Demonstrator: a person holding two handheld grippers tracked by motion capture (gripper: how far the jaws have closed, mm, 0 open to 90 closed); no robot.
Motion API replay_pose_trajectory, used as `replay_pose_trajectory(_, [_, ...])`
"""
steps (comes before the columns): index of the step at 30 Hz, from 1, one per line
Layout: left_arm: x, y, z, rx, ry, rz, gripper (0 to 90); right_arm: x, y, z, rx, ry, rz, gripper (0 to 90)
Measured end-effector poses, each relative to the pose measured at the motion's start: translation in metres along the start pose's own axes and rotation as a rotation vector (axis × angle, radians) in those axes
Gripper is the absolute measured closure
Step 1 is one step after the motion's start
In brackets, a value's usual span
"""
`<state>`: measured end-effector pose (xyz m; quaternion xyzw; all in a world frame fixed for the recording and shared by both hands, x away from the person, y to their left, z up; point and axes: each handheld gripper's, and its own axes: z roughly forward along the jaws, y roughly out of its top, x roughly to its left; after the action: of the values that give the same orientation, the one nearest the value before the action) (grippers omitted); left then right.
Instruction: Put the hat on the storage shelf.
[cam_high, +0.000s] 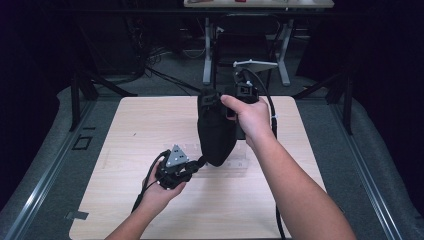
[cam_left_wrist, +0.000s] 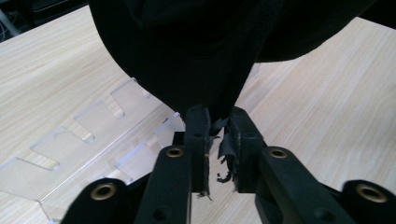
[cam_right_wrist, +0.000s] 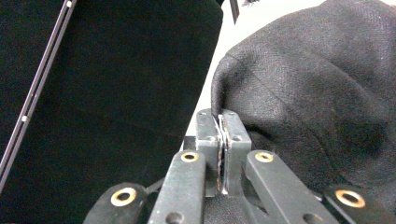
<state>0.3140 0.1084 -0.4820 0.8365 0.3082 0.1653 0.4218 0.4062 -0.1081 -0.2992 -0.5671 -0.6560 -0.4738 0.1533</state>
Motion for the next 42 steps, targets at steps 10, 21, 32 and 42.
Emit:
replay_pose_trajectory(10, [-0.001,-0.002,0.001,0.0,0.009,0.041,84.6,0.001,-0.001,0.001,0.004,-0.009,-0.009,87.8])
replay_pose_trajectory(21, [-0.001,-0.006,0.001,-0.004,0.016,0.073,85.5,0.004,-0.003,0.004,0.002,0.008,-0.018,82.9])
replay_pose_trajectory(32, [0.007,-0.014,-0.001,-0.02,0.024,0.048,85.8,0.008,-0.003,-0.009,-0.045,0.017,-0.06,73.7])
replay_pose_trajectory(42, [0.014,-0.027,0.003,-0.021,0.03,0.003,85.7,-0.004,-0.007,-0.022,-0.06,-0.028,-0.092,71.1])
